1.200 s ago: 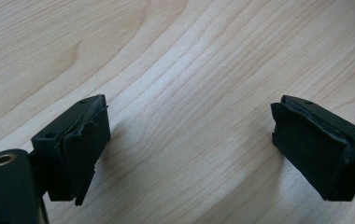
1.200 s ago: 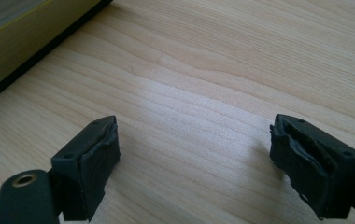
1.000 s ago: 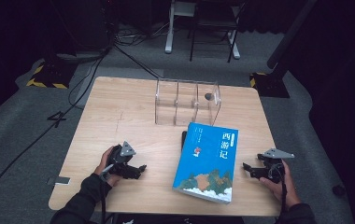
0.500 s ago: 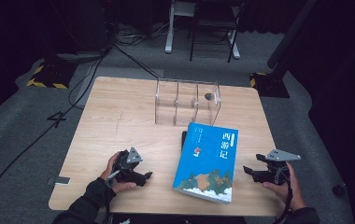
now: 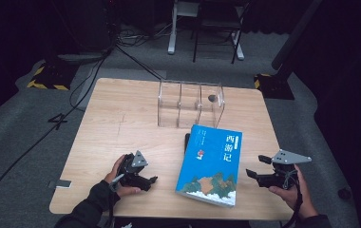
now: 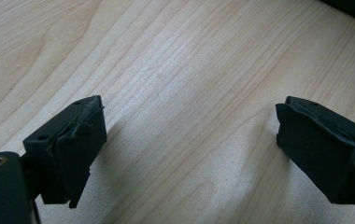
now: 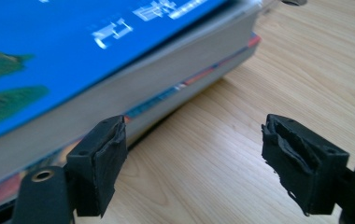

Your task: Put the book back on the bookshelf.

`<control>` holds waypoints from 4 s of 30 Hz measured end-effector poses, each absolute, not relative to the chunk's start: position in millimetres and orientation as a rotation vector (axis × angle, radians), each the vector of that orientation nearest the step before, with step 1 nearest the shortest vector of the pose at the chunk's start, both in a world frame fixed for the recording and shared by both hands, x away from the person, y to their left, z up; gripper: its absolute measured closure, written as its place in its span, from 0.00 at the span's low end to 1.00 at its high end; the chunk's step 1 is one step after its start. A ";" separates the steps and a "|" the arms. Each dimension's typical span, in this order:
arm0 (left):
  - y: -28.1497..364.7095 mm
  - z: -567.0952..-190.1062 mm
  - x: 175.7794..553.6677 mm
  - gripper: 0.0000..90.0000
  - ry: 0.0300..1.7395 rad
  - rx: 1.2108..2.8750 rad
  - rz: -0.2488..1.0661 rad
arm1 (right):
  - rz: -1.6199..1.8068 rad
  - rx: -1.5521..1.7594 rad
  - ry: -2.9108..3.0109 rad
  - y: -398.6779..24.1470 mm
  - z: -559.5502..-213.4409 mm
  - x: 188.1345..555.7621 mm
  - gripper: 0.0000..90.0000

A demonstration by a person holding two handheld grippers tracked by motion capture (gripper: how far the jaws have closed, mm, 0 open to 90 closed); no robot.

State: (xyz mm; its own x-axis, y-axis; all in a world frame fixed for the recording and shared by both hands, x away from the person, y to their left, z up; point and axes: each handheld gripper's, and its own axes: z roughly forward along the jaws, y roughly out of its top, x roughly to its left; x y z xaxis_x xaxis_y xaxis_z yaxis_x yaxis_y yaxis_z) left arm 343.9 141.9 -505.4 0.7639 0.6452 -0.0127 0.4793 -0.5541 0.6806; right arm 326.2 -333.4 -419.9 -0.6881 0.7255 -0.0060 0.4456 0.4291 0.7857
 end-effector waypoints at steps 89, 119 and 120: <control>58.9 -479.0 410.0 0.54 0.650 2.169 0.249 | 1.084 0.884 2.685 -261.9 -403.0 339.6 0.17; 60.2 -480.2 417.1 0.73 0.627 2.150 0.221 | 1.161 0.872 2.704 -262.0 -402.9 363.8 0.21; 61.0 -480.6 418.0 0.74 0.632 2.146 0.214 | 1.190 0.859 2.682 -263.1 -402.2 366.5 0.25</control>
